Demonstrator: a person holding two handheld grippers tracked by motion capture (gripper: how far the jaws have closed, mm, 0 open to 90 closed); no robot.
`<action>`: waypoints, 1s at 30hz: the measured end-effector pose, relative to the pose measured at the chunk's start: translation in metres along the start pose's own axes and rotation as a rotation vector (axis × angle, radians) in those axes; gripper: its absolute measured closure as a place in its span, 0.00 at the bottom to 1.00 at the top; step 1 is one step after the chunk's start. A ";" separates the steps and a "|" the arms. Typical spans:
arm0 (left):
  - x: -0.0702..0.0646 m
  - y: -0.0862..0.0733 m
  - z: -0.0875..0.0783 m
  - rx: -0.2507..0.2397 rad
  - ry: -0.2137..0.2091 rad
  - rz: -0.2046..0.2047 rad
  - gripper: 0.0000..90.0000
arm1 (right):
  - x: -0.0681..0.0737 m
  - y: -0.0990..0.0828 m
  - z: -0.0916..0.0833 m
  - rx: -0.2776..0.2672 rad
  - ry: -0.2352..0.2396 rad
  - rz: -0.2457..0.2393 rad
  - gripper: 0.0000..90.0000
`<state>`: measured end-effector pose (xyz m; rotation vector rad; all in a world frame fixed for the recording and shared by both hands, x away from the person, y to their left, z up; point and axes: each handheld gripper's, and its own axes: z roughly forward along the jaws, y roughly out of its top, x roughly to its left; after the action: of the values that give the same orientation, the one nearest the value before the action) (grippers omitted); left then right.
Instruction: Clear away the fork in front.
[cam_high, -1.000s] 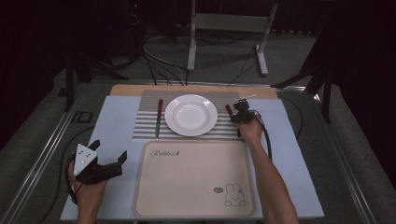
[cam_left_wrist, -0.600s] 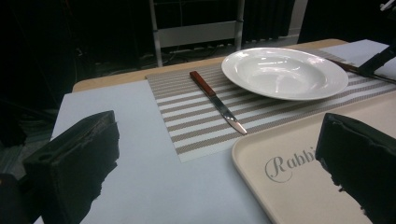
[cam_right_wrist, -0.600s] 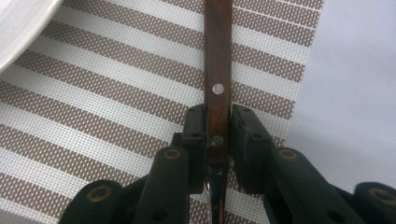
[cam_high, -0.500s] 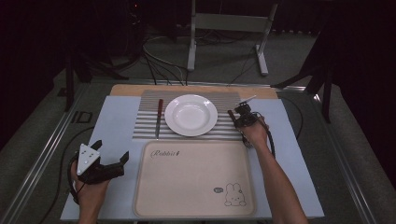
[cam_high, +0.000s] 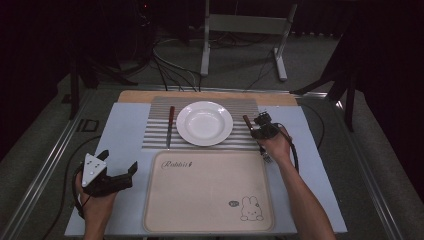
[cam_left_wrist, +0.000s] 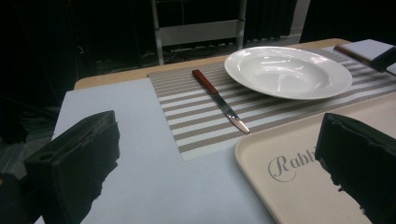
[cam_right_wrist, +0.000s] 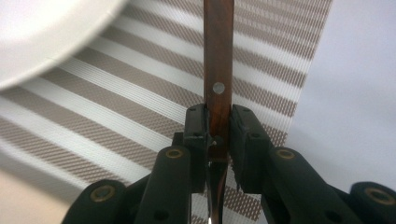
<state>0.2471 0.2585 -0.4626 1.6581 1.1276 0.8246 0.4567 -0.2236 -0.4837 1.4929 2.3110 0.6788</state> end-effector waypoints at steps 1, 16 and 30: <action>0.000 0.000 0.000 0.000 0.001 0.001 0.01 | 0.001 -0.001 -0.005 -0.020 0.009 -0.006 0.87; -0.003 -0.001 0.003 0.018 -0.003 0.011 0.01 | 0.012 -0.014 -0.064 -0.248 0.051 -0.061 0.87; -0.018 0.009 0.013 0.022 -0.067 -0.015 0.01 | 0.043 -0.038 -0.082 -0.338 0.138 -0.063 0.87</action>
<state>0.2554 0.2357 -0.4587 1.6811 1.1051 0.7442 0.3692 -0.2162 -0.4355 1.2487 2.1891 1.1213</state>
